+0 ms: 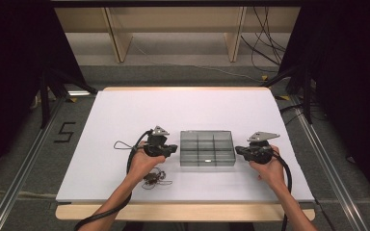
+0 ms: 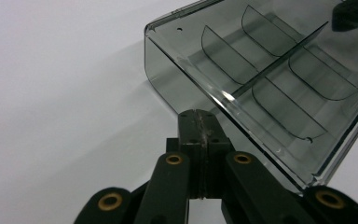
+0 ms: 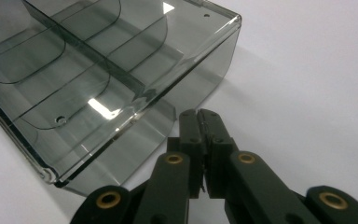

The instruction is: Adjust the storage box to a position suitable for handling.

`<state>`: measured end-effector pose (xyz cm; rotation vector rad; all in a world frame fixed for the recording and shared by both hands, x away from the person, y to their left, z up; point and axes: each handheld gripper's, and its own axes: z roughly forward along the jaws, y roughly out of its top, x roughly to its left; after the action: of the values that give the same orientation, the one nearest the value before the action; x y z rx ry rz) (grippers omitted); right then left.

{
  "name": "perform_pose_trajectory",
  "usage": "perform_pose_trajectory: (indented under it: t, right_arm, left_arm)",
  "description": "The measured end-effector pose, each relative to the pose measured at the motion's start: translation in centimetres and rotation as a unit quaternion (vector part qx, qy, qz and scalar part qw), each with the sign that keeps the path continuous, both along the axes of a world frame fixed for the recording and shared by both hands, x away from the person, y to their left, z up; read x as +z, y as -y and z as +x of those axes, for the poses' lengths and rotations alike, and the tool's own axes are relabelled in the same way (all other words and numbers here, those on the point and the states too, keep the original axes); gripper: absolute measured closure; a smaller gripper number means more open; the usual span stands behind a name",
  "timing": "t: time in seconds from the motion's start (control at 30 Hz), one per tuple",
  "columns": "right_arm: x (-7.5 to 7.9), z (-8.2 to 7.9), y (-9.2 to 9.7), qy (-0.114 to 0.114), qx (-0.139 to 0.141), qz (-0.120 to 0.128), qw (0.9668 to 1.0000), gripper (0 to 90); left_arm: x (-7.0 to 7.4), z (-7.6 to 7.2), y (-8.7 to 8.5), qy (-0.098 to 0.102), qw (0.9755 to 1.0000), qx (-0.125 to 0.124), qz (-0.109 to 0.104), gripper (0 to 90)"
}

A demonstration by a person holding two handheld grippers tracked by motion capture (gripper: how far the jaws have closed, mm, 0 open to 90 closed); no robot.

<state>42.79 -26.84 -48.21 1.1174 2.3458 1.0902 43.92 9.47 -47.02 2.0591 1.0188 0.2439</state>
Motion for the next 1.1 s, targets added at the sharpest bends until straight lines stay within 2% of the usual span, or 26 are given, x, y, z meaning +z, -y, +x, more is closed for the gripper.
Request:
perform_pose_trajectory:
  t: [0.13,0.2,0.23,0.27,0.53,0.6,0.63,0.67,0.73,1.03,1.07,1.1]
  right_arm:
    - [-0.3,0.2,-0.4,-0.009,0.007,-0.001,0.9999,89.0]
    - [-0.4,0.4,-0.5,0.002,0.017,-0.008,0.9998,89.8]
    - [-0.4,0.5,-0.5,0.000,0.018,-0.005,0.9998,89.8]
    - [-0.4,0.3,-0.6,-0.006,0.007,0.003,0.9999,89.8]
    - [-0.4,0.6,-0.3,-0.005,0.020,0.010,0.9997,90.0]
    - [-0.5,0.8,-0.3,0.000,0.021,0.012,0.9997,90.0]
    - [-0.5,1.0,-0.3,-0.002,0.022,0.014,0.9997,90.0]
    - [-0.5,0.8,-0.4,-0.018,0.017,0.021,0.9995,90.0]
    - [-0.6,1.1,-0.5,-0.004,0.026,0.019,0.9995,90.0]
    - [-0.5,1.3,-1.3,-0.010,0.037,0.014,0.9992,90.0]
    - [-0.5,1.3,-1.4,-0.005,0.036,0.015,0.9992,90.0]
    - [-0.5,1.3,-1.6,-0.007,0.036,0.014,0.9992,90.0]
  left_arm:
    - [0.0,0.0,0.1,-0.002,1.0000,-0.004,-0.003,89.0]
    - [0.0,0.0,0.0,-0.002,1.0000,-0.004,-0.002,89.0]
    - [0.0,0.0,0.1,0.000,1.0000,-0.003,0.001,89.0]
    - [-0.1,0.1,0.1,0.000,1.0000,-0.006,0.002,89.0]
    - [-0.4,0.1,0.4,-0.006,0.9999,-0.013,0.006,89.0]
    - [-0.4,0.1,0.4,-0.013,0.9999,-0.010,0.000,89.0]
    - [-0.4,0.1,0.4,-0.013,0.9999,-0.007,-0.001,89.0]
    - [-0.3,0.1,0.3,-0.012,0.9998,-0.013,0.001,89.0]
    - [-0.3,0.1,0.3,-0.013,0.9999,-0.010,0.003,89.0]
    - [-0.2,0.0,-0.5,-0.022,0.9997,-0.004,0.005,89.0]
    - [-0.2,0.0,-0.7,-0.019,0.9997,-0.003,0.012,88.9]
    - [-0.3,0.0,-0.7,-0.022,0.9997,-0.002,0.007,88.9]
